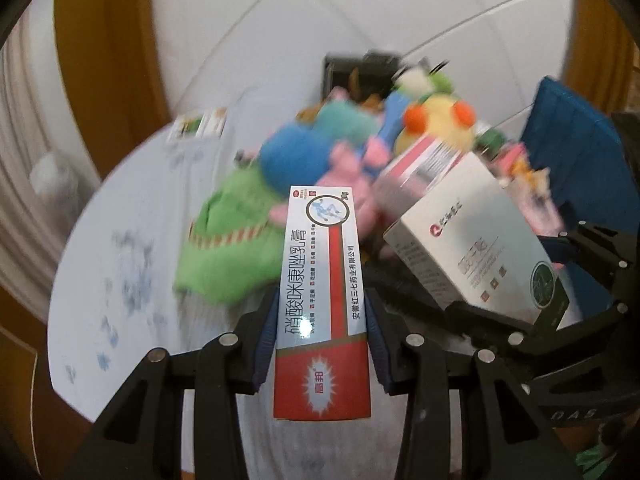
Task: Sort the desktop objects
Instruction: 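Carry the ointment box and patch box over the blue crate and open both grippers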
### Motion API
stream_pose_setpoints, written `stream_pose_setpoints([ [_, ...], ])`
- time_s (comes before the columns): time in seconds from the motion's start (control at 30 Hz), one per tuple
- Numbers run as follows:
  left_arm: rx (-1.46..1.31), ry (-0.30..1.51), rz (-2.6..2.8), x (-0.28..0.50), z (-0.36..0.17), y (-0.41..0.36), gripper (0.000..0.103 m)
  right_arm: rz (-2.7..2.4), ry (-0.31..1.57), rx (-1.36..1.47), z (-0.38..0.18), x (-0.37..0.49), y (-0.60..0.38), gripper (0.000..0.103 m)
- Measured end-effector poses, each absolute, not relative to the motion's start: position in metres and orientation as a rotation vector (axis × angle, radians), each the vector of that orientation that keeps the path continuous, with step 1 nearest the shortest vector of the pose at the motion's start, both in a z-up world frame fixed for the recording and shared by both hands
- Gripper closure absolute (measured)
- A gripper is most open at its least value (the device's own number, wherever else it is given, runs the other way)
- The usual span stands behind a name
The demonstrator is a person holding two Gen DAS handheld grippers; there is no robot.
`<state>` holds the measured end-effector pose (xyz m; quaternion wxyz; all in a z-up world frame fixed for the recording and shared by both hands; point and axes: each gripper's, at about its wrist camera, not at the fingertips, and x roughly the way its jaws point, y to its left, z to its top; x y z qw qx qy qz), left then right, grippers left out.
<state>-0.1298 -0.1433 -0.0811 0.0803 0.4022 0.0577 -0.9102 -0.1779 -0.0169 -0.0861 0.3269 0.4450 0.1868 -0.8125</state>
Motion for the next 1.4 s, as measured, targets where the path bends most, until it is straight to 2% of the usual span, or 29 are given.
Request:
stream_pose_setpoints([
  [0.37, 0.981, -0.007, -3.053, -0.163, 0.013, -0.039, 0.063, -2.539, 0.303, 0.94, 0.048, -0.172, 0.109, 0.018],
  [0.73, 0.807, -0.12, -3.395, -0.188, 0.094, 0.117, 0.063, -2.937, 0.118, 0.768, 0.137, -0.135, 0.277, 0.018],
  [0.9, 0.841, -0.17, -3.49, -0.198, 0.113, 0.202, 0.063, -3.062, 0.052, 0.817, 0.146, -0.137, 0.356, 0.018],
  [1.1, 0.973, -0.269, -3.513, -0.206, 0.115, 0.297, 0.063, -3.142, 0.033, 0.951, 0.126, -0.155, 0.444, 0.018],
  [1.4, 1.198, -0.498, -3.397, -0.22, 0.084, 0.366, 0.063, -3.096, 0.148, 1.12, 0.086, -0.169, 0.51, 0.018],
])
